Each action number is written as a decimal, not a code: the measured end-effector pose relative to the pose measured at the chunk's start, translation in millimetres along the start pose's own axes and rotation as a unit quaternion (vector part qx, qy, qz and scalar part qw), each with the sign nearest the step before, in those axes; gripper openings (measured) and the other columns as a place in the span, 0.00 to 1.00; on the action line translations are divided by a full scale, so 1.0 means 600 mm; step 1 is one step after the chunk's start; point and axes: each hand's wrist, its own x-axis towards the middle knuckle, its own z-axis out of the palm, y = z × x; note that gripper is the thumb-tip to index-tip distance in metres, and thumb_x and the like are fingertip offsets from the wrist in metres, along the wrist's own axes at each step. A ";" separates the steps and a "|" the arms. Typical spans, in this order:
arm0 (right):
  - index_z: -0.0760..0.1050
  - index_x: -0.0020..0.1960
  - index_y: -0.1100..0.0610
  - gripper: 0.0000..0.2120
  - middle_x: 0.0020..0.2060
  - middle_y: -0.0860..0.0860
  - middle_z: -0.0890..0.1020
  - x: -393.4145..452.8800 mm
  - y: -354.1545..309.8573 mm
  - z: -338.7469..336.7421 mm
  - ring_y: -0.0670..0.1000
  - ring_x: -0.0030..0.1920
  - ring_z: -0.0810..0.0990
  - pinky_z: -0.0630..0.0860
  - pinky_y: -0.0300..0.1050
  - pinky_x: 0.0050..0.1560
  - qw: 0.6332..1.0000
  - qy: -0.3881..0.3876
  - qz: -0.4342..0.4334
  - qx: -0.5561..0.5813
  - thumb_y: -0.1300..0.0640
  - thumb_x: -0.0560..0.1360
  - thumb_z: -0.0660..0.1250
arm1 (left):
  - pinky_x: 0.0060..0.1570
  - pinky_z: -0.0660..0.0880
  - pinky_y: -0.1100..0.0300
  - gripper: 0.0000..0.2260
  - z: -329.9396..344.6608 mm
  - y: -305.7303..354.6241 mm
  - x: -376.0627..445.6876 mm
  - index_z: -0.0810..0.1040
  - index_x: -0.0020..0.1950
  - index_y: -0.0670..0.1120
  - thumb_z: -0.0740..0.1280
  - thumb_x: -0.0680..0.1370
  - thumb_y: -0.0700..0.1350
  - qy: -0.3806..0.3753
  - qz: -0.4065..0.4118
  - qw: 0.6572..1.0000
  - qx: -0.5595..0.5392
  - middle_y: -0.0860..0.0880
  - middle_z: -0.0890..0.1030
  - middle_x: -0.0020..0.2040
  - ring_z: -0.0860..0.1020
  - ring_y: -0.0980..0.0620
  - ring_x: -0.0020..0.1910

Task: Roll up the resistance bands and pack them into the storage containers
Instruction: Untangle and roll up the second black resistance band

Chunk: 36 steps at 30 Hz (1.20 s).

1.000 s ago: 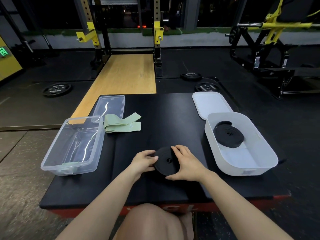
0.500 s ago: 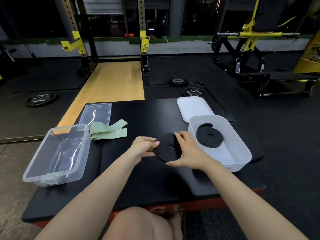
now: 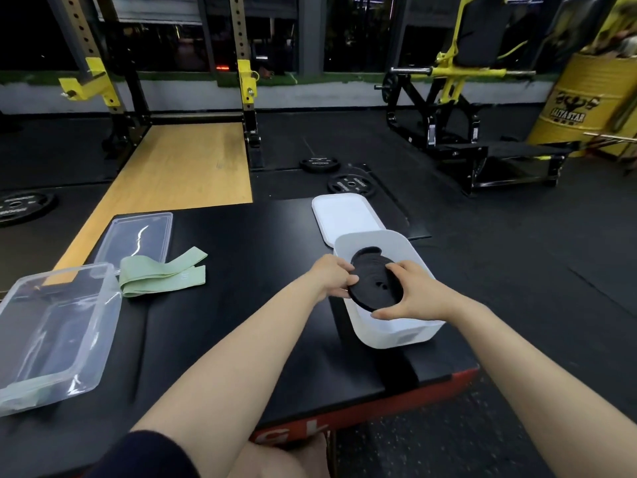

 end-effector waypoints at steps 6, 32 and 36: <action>0.70 0.57 0.52 0.30 0.54 0.49 0.70 0.014 0.054 -0.005 0.50 0.57 0.70 0.72 0.46 0.60 0.996 -0.071 0.043 -0.026 0.37 0.62 0.73 | 0.46 0.80 0.56 0.12 0.061 0.018 0.044 0.69 0.36 0.47 0.62 0.77 0.33 -0.029 0.017 0.978 0.205 0.44 0.75 0.43 0.77 0.47 0.39; 0.59 0.68 0.61 0.41 0.64 0.57 0.64 0.076 0.101 0.079 0.57 0.68 0.63 0.65 0.51 0.67 0.980 -0.110 0.068 -0.152 0.40 0.66 0.74 | 0.49 0.70 0.58 0.12 0.138 -0.042 0.085 0.74 0.60 0.39 0.61 0.77 0.35 -0.041 0.093 0.767 0.634 0.42 0.72 0.59 0.75 0.45 0.58; 0.56 0.72 0.60 0.46 0.66 0.56 0.62 0.075 0.100 0.079 0.57 0.68 0.64 0.66 0.53 0.67 0.978 -0.119 0.080 -0.152 0.40 0.65 0.74 | 0.61 0.66 0.55 0.12 0.141 -0.052 0.085 0.74 0.60 0.42 0.62 0.77 0.38 -0.014 0.116 0.719 0.685 0.43 0.73 0.61 0.74 0.46 0.59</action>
